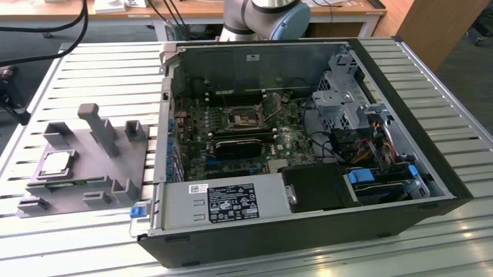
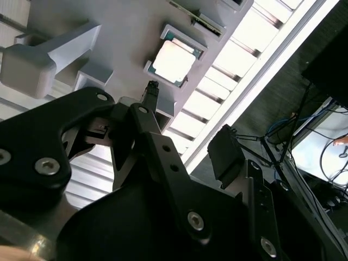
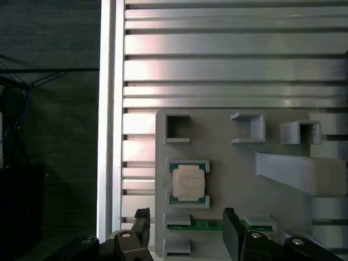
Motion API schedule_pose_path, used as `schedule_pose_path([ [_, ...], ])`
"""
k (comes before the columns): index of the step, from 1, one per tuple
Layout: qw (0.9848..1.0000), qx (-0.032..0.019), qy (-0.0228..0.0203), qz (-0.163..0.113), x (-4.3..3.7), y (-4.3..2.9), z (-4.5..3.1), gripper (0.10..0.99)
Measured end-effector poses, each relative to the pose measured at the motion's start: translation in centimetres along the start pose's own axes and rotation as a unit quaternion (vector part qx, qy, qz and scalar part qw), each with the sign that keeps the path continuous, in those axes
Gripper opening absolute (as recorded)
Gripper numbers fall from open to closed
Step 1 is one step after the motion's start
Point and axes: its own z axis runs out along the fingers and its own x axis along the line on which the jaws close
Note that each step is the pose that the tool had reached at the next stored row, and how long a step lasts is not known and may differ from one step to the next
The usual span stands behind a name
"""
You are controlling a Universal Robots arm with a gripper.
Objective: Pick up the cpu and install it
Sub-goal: 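Pick up the cpu and move it towards the insertion slot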
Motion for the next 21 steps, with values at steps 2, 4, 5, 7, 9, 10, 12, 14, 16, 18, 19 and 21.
schedule_pose_path([
  [2,1.0000,0.0000,0.0000,0.000,-0.01,-0.05,0.24,0.647],
  [4,1.0000,0.0000,0.0000,0.000,-0.01,-0.08,0.49,0.647],
  [5,1.0000,0.0000,0.0000,0.000,-0.02,-0.09,0.63,0.647],
  [7,1.0000,0.0000,-0.0001,0.000,-0.03,-0.11,0.85,0.647],
  [9,1.0000,0.0000,-0.0002,0.000,-0.04,-0.12,1.08,0.647],
  [10,1.0000,0.0000,-0.0001,0.000,-0.09,-0.14,1.19,0.647],
  [12,1.0000,0.0000,-0.0001,0.000,-0.26,-0.15,1.41,0.647],
  [14,1.0000,-0.0001,-0.0003,0.000,-0.32,-0.15,1.65,0.647],
  [16,1.0000,0.0000,-0.0002,0.000,-0.33,-0.17,1.81,0.647],
  [18,1.0000,0.0000,-0.0002,0.000,-0.34,-0.18,1.94,0.647],
  [19,1.0000,0.0001,-0.0001,0.000,-0.34,-0.18,1.99,0.647],
  [21,1.0000,0.0000,-0.0001,0.000,-0.34,-0.19,2.10,0.647],
])
